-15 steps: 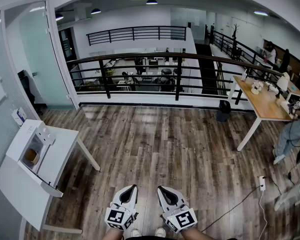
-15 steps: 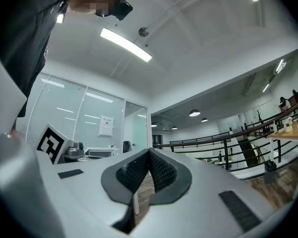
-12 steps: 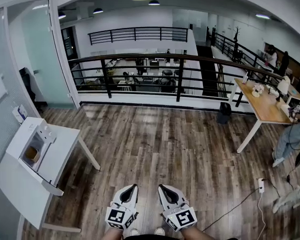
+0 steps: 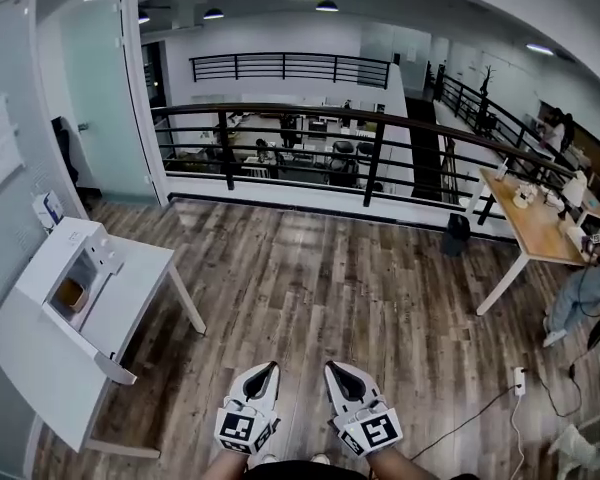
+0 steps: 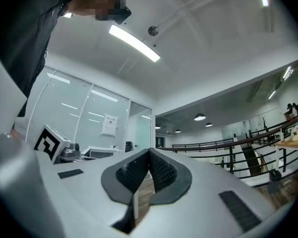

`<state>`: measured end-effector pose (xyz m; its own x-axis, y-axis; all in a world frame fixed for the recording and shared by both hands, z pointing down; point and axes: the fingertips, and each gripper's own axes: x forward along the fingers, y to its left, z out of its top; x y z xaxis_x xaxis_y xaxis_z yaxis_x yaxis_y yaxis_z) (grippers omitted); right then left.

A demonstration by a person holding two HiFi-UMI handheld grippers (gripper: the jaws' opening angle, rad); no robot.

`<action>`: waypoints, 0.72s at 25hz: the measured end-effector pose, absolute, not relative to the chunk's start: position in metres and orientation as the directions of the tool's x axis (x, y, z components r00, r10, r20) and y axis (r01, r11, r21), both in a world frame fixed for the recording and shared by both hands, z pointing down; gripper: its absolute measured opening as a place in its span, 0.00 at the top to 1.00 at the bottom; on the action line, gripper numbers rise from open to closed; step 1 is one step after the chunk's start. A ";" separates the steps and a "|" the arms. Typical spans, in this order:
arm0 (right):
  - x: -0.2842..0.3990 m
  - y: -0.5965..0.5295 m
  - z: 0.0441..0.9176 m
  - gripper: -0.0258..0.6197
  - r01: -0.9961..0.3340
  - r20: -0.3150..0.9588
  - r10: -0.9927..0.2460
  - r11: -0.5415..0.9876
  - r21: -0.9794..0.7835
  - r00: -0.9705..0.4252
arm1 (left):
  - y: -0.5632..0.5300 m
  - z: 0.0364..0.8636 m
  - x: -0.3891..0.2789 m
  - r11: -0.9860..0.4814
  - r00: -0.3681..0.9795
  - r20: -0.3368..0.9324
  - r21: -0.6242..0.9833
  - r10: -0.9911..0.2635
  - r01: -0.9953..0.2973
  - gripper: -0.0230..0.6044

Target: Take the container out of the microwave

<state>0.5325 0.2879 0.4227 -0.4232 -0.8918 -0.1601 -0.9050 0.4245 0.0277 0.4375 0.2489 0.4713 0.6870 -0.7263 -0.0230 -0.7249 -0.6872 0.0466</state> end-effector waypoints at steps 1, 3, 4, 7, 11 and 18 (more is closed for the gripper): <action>0.527 0.288 0.420 0.97 -0.897 -0.169 -0.883 0.442 0.018 -0.439 | 0.249 0.471 0.435 -0.691 0.691 -0.028 0.057 -0.723 -0.721 0.96; 0.517 0.289 0.417 0.97 -0.882 -0.182 -0.867 0.472 0.001 -0.464 | 0.248 0.469 0.430 -0.698 0.697 -0.038 0.078 -0.716 -0.712 0.96; 0.512 0.289 0.415 0.97 -0.879 -0.185 -0.864 0.477 0.001 -0.469 | 0.248 0.467 0.427 -0.702 0.701 -0.043 0.080 -0.712 -0.708 0.96; 0.498 0.287 0.413 0.97 -0.881 -0.186 -0.865 0.473 0.008 -0.466 | 0.247 0.461 0.415 -0.712 0.710 -0.054 0.071 -0.702 -0.699 0.96; 0.477 0.281 0.417 0.97 -0.876 -0.162 -0.863 0.481 0.022 -0.478 | 0.243 0.456 0.392 -0.704 0.702 -0.060 0.052 -0.710 -0.708 0.96; 0.452 0.271 0.421 0.97 -0.888 -0.146 -0.877 0.459 0.030 -0.459 | 0.226 0.444 0.352 -0.647 0.646 -0.097 -0.016 -0.757 -0.762 0.96</action>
<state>0.4520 0.2705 0.4209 -0.4585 -0.8766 -0.1462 -0.8878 0.4593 0.0304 0.3525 0.2260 0.4436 0.6457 -0.7574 -0.0972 -0.7620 -0.6474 -0.0162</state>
